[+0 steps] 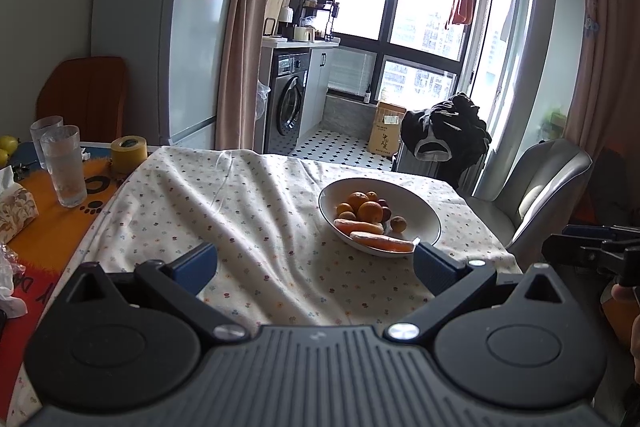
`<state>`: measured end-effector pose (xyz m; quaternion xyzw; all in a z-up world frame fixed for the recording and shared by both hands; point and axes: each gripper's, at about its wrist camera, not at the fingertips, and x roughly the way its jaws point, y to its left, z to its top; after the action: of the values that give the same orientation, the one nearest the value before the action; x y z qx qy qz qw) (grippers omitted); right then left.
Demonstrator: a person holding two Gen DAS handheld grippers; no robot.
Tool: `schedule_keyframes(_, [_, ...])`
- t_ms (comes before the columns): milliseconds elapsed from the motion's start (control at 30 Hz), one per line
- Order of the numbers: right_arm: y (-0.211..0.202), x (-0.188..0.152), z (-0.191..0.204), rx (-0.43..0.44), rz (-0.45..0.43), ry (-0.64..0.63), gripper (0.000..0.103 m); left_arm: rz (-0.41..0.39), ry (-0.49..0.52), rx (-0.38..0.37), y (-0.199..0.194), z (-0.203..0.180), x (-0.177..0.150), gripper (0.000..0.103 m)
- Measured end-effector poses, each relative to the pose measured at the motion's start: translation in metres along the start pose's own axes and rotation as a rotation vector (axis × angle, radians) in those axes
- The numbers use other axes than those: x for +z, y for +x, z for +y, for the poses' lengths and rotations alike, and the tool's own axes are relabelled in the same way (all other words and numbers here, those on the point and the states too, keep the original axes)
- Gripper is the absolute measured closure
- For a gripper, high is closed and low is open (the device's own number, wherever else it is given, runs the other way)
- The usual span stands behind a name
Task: Organize fruits
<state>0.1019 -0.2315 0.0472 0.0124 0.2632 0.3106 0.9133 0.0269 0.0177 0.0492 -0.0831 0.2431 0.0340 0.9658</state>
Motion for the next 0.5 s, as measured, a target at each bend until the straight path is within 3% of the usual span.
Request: schedule_keyframes(500, [0.0016, -0.0015, -0.0012, 0.0, 0.002, 0.002, 0.0, 0.011, 0.01, 0.0, 0.0052, -0.0016, -0.0029, 0.0])
